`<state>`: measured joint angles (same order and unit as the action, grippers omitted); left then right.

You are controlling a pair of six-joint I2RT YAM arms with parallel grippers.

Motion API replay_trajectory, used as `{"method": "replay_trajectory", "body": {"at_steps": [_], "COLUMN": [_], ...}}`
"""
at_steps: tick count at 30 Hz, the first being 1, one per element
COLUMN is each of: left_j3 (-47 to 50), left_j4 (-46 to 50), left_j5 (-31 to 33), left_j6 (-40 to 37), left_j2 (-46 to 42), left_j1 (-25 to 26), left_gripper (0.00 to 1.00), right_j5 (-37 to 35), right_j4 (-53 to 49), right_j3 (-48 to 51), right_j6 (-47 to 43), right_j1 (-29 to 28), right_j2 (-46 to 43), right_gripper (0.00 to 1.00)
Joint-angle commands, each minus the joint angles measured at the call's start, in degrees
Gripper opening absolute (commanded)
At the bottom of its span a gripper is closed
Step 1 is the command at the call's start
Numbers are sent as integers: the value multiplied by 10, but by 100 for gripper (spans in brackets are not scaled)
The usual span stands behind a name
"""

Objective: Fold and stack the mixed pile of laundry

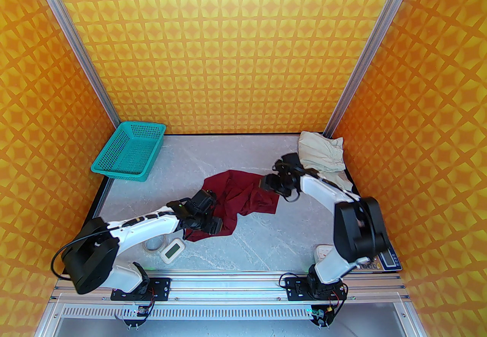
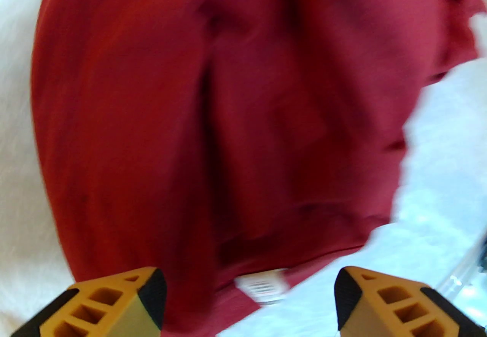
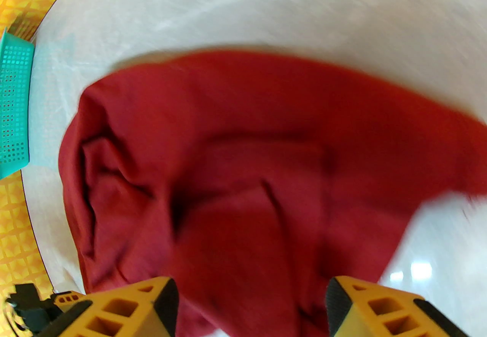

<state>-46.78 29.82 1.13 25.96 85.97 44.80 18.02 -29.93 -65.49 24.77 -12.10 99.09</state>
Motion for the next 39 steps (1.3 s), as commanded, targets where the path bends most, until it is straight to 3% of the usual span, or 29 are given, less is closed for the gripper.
{"method": "replay_trajectory", "body": {"at_steps": [1, 5, 7, 12, 14, 15, 22, 29, 30, 34, 39], "left_j3": [-15, -22, -19, -33, -39, -42, -63, -71, -74, -73, -70], "left_j4": [48, 48, 31, -12, -29, -35, -51, -61, -60, -67, -63], "left_j5": [68, 91, 91, 91, 91, 91, 60, 14, 11, -11, -14], "left_j6": [6, 20, 25, 14, 11, 8, -16, -34, -39, -53, -59], "left_j2": [21, 55, 64, 76, 71, 67, 33, 27, 28, 10, -29], "left_j1": [-2, -21, -32, -51, -60, -66, -126, -164, -164, -163, -164], "left_gripper": [76, 70, 60, 18, 4, 0, 0, 0, 0, 0, 0], "right_j5": [-9, -11, 0, -3, 1, 4, 52, 33, 25, -7, -10], "right_j4": [-12, -28, -29, -39, -47, -52, -66, -125, -123, -109, -58], "right_j3": [-34, -43, -32, 7, 24, 35, 146, 219, 213, 123, 8], "right_j6": [-12, -31, -40, -59, -62, -62, -41, -24, -27, -44, -65], "right_j1": [-15, -15, -18, -19, -19, -19, -24, -64, -64, -64, -64], "right_j2": [49, 66, 54, 0, -33, -54, -221, -333, -336, -274, -139], "right_gripper": [66, 55, 44, 9, 0, 0, 0, 0, 3, 41, 52]}}
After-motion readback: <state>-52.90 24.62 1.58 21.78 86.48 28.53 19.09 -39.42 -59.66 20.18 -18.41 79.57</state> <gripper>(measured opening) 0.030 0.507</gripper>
